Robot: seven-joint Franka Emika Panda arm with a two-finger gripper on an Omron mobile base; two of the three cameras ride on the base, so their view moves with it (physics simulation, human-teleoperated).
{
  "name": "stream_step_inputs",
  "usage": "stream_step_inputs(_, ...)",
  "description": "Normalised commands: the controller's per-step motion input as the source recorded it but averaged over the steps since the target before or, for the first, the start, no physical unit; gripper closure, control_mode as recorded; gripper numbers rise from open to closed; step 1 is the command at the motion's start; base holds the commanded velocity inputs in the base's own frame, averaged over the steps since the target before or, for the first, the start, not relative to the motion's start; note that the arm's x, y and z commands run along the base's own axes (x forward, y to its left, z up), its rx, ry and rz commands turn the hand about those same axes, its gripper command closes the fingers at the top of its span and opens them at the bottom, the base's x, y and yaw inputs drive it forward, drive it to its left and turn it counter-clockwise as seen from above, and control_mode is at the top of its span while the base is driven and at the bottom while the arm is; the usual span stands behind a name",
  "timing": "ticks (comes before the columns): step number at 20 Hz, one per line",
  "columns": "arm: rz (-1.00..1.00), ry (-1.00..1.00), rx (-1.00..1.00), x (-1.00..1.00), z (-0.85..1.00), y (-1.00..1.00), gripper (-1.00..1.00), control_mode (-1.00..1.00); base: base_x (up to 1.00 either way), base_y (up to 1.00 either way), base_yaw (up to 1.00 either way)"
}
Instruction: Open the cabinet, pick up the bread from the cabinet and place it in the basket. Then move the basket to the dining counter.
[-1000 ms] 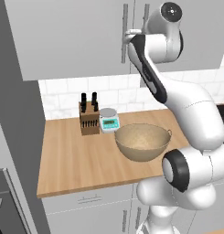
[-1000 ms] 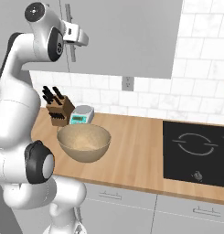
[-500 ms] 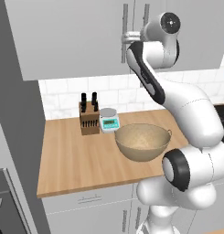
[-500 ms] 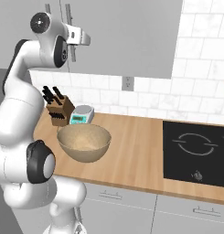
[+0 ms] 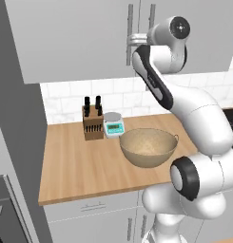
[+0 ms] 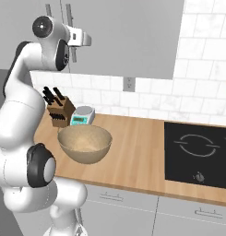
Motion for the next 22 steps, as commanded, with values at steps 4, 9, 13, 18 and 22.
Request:
stream_step_inputs(4,0.00,0.01,0.00,-0.12,-0.04,-0.20,1.00,-1.00,0.00,0.00,0.00)
stream_step_inputs(9,0.06,0.00,0.00,-0.88,-0.11,-0.56,1.00,-1.00,0.00,0.00,0.00)
stream_step_inputs(13,0.06,0.00,0.04,-1.00,-0.01,-0.84,1.00,-1.00,0.00,0.00,0.00)
stream_step_inputs(18,0.05,0.00,0.09,-1.00,0.00,-0.97,1.00,-1.00,0.00,0.00,0.00)
stream_step_inputs(22,0.03,0.01,0.12,-1.00,0.00,-0.93,1.00,-1.00,0.00,0.00,0.00)
